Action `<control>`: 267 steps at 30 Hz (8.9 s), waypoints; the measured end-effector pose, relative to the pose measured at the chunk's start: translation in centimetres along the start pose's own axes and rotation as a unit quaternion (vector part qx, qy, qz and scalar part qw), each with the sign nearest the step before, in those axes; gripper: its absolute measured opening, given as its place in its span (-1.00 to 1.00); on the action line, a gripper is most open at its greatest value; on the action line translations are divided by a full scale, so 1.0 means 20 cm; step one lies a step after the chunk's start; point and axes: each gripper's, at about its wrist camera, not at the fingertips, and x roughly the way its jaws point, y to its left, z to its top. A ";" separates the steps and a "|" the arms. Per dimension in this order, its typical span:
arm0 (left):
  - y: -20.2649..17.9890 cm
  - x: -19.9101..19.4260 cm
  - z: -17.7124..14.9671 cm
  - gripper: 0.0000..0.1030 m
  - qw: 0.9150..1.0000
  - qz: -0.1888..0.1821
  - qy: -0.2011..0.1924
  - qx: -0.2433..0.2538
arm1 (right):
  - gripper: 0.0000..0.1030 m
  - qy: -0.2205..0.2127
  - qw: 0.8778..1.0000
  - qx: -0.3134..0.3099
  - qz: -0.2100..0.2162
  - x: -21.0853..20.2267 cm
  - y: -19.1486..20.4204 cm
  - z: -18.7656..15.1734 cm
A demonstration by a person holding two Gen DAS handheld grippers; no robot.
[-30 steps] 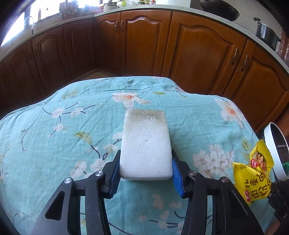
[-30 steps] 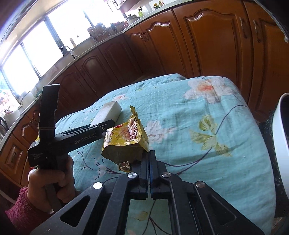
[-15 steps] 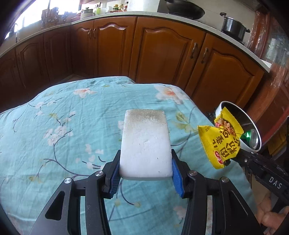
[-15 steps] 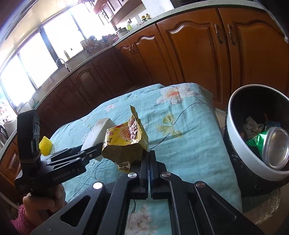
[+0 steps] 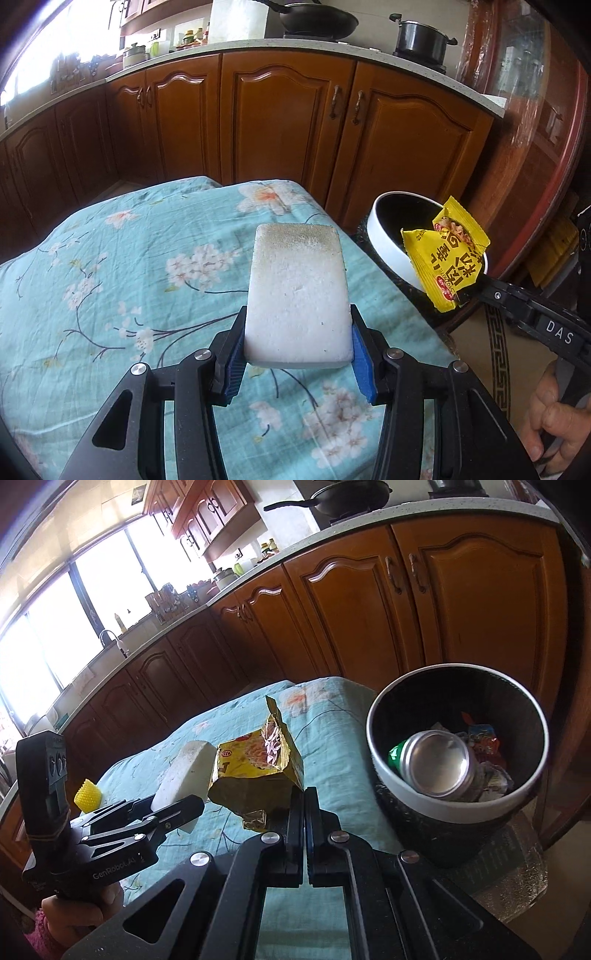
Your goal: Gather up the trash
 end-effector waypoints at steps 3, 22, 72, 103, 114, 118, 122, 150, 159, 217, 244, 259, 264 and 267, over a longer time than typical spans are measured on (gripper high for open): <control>-0.06 0.02 0.01 -0.08 1.000 -0.009 0.003 0.010 | -0.99 -0.009 1.000 0.011 -0.011 -0.04 -0.07 0.00; -0.30 0.11 0.08 -0.08 0.998 -0.030 0.013 0.051 | -0.99 -0.033 0.997 0.053 -0.053 -0.23 -0.40 -0.05; -0.74 0.76 0.53 -0.07 0.987 -0.038 0.085 0.129 | -0.99 -0.003 0.991 0.051 -0.121 -0.08 -0.75 0.24; -0.84 0.82 0.57 0.36 0.982 -0.046 0.109 0.149 | -0.69 0.024 0.991 0.055 -0.121 0.04 -0.78 0.28; -0.74 0.67 0.54 0.37 0.988 -0.043 0.085 0.122 | -0.34 0.005 0.992 0.060 -0.109 -0.02 -0.75 0.28; -0.63 0.57 0.48 0.37 0.993 -0.058 0.067 0.081 | -0.09 -0.017 0.993 0.063 -0.099 -0.09 -0.70 0.26; -0.53 0.44 0.39 0.42 0.996 -0.069 0.044 0.040 | 0.26 -0.041 0.993 0.065 -0.088 -0.17 -0.64 0.22; -0.11 -0.48 -0.40 0.78 0.992 -0.009 -0.108 -0.068 | 0.98 -0.116 0.991 0.012 -0.058 -0.44 0.07 -0.19; -0.17 -0.68 -0.55 0.99 0.978 0.063 -0.199 -0.023 | 1.00 -0.215 0.966 -0.079 -0.119 -0.58 0.26 -0.25; 0.01 -0.54 -0.66 0.99 0.972 0.095 -0.216 0.015 | 1.00 -0.212 0.966 -0.097 -0.110 -0.43 0.25 -0.35; 0.09 -0.52 -0.62 0.98 0.973 0.082 -0.216 0.020 | 1.00 -0.217 0.965 -0.098 -0.107 -0.46 0.29 -0.35; 0.14 -0.51 -0.60 0.98 0.974 0.075 -0.213 0.023 | 1.00 -0.218 0.965 -0.096 -0.107 -0.47 0.30 -0.34; 0.14 -0.51 -0.60 0.98 0.974 0.075 -0.212 0.024 | 1.00 -0.219 0.965 -0.096 -0.107 -0.47 0.30 -0.34; 0.14 -0.51 -0.60 0.98 0.974 0.075 -0.211 0.024 | 1.00 -0.218 0.965 -0.096 -0.106 -0.47 0.30 -0.34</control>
